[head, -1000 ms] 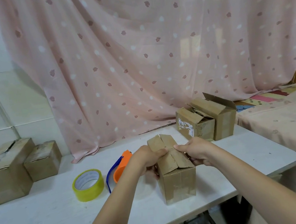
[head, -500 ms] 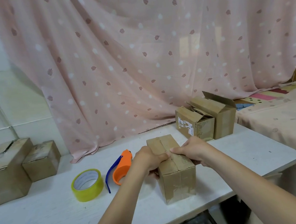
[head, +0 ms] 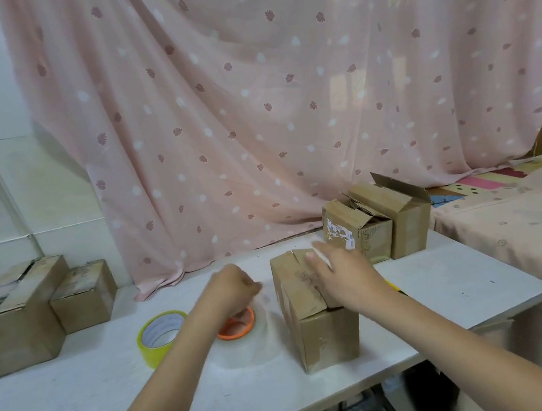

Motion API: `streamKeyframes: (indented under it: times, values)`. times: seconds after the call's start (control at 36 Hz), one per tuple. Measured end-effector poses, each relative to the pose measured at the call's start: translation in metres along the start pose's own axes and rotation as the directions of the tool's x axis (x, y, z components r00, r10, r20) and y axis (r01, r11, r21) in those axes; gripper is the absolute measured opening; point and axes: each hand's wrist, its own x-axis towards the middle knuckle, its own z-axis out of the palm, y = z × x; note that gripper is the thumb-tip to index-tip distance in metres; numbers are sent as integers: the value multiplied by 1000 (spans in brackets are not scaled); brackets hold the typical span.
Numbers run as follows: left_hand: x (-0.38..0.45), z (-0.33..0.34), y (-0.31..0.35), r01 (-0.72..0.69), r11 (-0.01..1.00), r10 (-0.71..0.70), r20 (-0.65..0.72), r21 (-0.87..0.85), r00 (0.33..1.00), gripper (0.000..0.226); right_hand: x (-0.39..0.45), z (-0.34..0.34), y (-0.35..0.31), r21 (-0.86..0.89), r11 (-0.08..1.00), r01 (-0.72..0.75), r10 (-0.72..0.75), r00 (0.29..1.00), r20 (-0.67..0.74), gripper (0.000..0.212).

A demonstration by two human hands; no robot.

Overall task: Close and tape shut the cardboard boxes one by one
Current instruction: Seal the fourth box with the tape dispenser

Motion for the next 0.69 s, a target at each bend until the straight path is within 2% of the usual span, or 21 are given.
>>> streamKeyframes:
  times: [0.03, 0.06, 0.11, 0.17, 0.22, 0.33, 0.44, 0.56, 0.61, 0.69]
  values:
    - [4, -6, -8, -15, 995, 24, -83, 98, 996, 24, -6, 1, -2, -30, 996, 86, -85, 995, 43, 29]
    - [7, -10, -14, -1, 982, 25, -126, 187, 992, 27, -13, 3, -4, -68, 988, 137, -129, 985, 111, 30]
    - [6, -12, -23, 39, 928, -4, -95, 371, 995, 35, -21, 9, -5, -176, 971, 163, -116, 960, 253, 42]
    - [6, -8, -30, 58, 865, -50, -30, 499, 998, 19, -24, 16, -5, -273, 946, 174, -86, 949, 304, 58]
    - [10, 0, -35, 82, 831, -79, -28, 551, 996, 13, -26, 19, -7, -305, 936, 177, -79, 948, 308, 66]
    - [25, 12, -49, 140, 821, -107, -91, 554, 990, 19, -32, 20, -12, -357, 910, 212, -91, 941, 326, 82]
    - [30, 16, -57, 157, 802, -101, -128, 576, 987, 26, -34, 21, -10, -366, 902, 227, -110, 943, 313, 77]
    - [31, 13, -59, 183, 839, -127, -142, 513, 982, 22, -33, 23, -8, -369, 902, 225, -113, 947, 300, 77]
    - [32, 12, -58, 169, 855, -116, -135, 490, 984, 8, -34, 22, -11, -380, 898, 223, -110, 949, 295, 77]
    - [30, 7, -56, 158, 900, -127, -104, 406, 986, 10, -35, 21, -13, -401, 889, 222, -100, 948, 302, 83]
